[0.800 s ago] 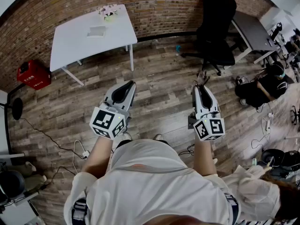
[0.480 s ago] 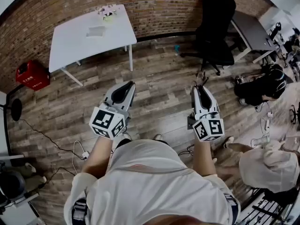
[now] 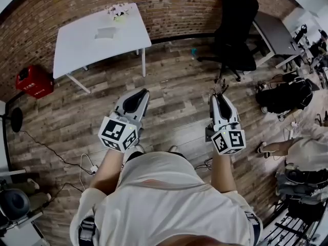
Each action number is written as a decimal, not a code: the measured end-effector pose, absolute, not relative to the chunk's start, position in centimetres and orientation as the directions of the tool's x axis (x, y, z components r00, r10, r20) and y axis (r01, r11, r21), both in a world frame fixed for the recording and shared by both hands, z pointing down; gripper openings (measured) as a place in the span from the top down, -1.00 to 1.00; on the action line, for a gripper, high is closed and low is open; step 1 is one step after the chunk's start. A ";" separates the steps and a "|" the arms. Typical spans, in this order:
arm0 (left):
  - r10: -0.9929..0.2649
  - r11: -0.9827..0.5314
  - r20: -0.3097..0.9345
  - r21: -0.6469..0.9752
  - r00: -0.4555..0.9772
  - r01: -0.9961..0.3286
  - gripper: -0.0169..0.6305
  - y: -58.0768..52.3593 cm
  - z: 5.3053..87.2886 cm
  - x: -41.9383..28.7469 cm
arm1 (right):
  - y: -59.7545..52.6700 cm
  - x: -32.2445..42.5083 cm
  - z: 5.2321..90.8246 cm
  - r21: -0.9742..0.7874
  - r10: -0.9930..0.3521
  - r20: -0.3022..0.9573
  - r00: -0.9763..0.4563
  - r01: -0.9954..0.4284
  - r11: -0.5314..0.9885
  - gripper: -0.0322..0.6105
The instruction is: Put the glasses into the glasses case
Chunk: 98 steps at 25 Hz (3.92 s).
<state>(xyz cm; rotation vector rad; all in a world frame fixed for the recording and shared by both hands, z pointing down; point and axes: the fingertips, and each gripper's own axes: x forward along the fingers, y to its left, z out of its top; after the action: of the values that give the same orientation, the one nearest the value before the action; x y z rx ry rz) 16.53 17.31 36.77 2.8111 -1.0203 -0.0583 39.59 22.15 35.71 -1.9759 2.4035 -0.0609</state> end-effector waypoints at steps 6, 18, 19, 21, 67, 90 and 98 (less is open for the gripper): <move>-0.653 -0.747 0.013 0.159 0.757 -0.646 0.84 16.7 37.1 12.6 | 21.2 35.3 35.9 -0.067 -0.971 -0.010 -0.240 -0.969 0.240 0.46; -0.694 -0.699 0.002 0.235 0.720 -0.675 0.84 13.7 39.3 5.0 | 17.5 28.6 37.1 -0.039 -0.958 0.040 -0.284 -0.959 0.282 0.46; -0.702 -0.691 0.005 0.237 0.712 -0.683 0.84 13.2 39.5 4.8 | 16.7 28.5 37.1 -0.040 -0.956 0.041 -0.290 -0.957 0.289 0.46; -0.717 -0.674 0.015 0.240 0.697 -0.699 0.84 11.9 39.9 4.5 | 14.7 28.4 37.4 -0.049 -0.950 0.045 -0.309 -0.950 0.307 0.46; -0.950 -0.292 0.044 0.220 0.309 -0.931 0.84 -23.3 39.1 -8.4 | -30.8 13.4 38.4 -0.094 -0.666 0.068 -0.743 -0.670 0.737 0.46; -0.985 -0.054 0.147 0.248 0.092 -0.967 0.84 -32.9 42.1 -22.5 | -45.3 -4.6 46.1 -0.205 -0.292 0.368 -0.883 -0.383 0.901 0.45; -0.975 0.074 0.221 0.260 -0.015 -0.963 0.84 -35.2 44.2 -21.2 | -47.6 -5.9 57.0 -0.455 0.089 0.589 -0.803 -0.238 0.858 0.44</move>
<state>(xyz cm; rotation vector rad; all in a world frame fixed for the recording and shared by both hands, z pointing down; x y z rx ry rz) -21.21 -35.18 44.20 1.9306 -2.0215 -0.0513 -5.93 -47.57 57.03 -0.1619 3.6224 -1.0464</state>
